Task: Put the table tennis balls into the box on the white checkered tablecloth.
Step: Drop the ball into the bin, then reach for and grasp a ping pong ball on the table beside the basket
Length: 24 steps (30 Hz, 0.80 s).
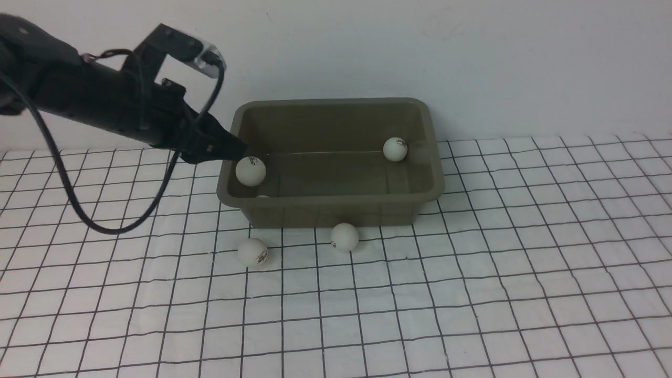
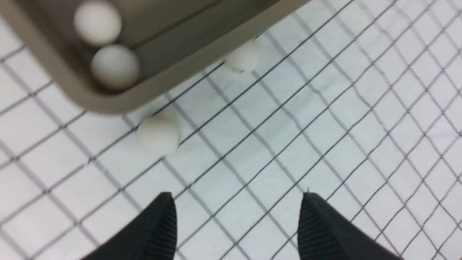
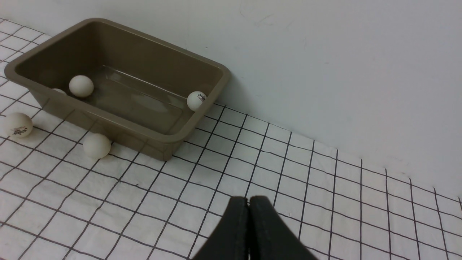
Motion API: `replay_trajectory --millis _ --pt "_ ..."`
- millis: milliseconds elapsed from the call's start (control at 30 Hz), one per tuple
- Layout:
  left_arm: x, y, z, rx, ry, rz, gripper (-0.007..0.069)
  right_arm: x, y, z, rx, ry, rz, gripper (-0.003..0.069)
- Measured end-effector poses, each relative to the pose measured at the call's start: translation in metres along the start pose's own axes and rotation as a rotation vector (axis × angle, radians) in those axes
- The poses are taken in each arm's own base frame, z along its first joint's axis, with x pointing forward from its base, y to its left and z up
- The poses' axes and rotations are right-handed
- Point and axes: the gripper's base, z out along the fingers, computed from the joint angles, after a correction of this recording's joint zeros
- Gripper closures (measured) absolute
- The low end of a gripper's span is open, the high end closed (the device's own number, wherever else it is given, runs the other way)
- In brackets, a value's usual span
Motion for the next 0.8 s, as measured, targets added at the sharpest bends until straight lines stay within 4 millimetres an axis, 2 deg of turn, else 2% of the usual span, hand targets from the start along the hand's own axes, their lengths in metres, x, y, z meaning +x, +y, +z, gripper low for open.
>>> replay_trajectory --millis 100,267,400,633,800 --pt "0.011 0.003 0.004 -0.034 0.054 -0.053 0.0238 0.001 0.0 0.0 -0.001 0.006 0.0 0.0675" --pt "0.031 0.004 0.021 -0.013 0.14 -0.091 0.0241 0.001 0.0 0.0 -0.001 0.006 0.0 0.0675" --pt "0.045 -0.005 0.049 0.02 0.194 -0.054 0.0241 0.0 0.0 0.0 -0.001 0.005 0.0 0.0675" --pt "0.031 -0.019 0.098 -0.075 0.061 0.077 0.0241 -0.001 0.0 0.0 0.001 -0.006 0.0 0.0675" --pt "0.026 -0.011 0.127 -0.122 0.022 0.067 0.0241 -0.001 0.0 0.0 0.001 -0.006 0.0 0.0675"
